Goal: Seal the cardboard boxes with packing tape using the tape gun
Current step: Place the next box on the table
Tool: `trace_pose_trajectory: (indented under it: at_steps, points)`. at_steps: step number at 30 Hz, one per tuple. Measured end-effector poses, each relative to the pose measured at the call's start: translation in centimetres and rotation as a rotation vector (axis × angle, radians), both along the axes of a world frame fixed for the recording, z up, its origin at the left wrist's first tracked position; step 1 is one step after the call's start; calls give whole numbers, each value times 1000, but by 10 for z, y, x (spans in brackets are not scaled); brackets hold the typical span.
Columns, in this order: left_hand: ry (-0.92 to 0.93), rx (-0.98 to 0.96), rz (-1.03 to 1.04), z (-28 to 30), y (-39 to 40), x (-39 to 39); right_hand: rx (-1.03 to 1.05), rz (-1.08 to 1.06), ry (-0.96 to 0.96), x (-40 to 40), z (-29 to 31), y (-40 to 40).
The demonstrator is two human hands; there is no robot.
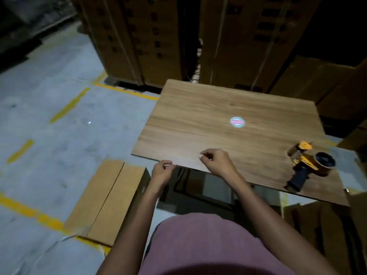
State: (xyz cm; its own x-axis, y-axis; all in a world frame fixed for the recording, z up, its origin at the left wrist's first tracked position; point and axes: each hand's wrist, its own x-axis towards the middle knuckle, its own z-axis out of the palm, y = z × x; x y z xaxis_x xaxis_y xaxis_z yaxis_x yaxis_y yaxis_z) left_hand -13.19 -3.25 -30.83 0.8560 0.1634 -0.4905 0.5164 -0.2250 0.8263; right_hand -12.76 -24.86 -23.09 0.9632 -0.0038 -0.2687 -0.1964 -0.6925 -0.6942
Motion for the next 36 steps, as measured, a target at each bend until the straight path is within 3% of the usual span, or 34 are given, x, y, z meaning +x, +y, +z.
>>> trace_pose_trajectory:
  at_steps: [5, 14, 18, 24, 33, 36]
  points:
    - [7, -18, 289, -13, 104, -13, 3, 158, 149, 21, -16, 86]
    - [142, 89, 667, -47, 252, -49, 125, 232, 473, 52, -78, 244]
    - [203, 115, 637, -81, 298, -48, 192, 304, 665, 55, -123, 314]
    - [331, 121, 601, -155, 374, -30, 90, 228, 805, 72, -214, 408]
    - [382, 167, 479, -310, 496, 34, -148, 229, 869, 121, -441, 518]
    - [354, 182, 451, -369, 522, 53, -139, 17, 902, 140, -519, 546]
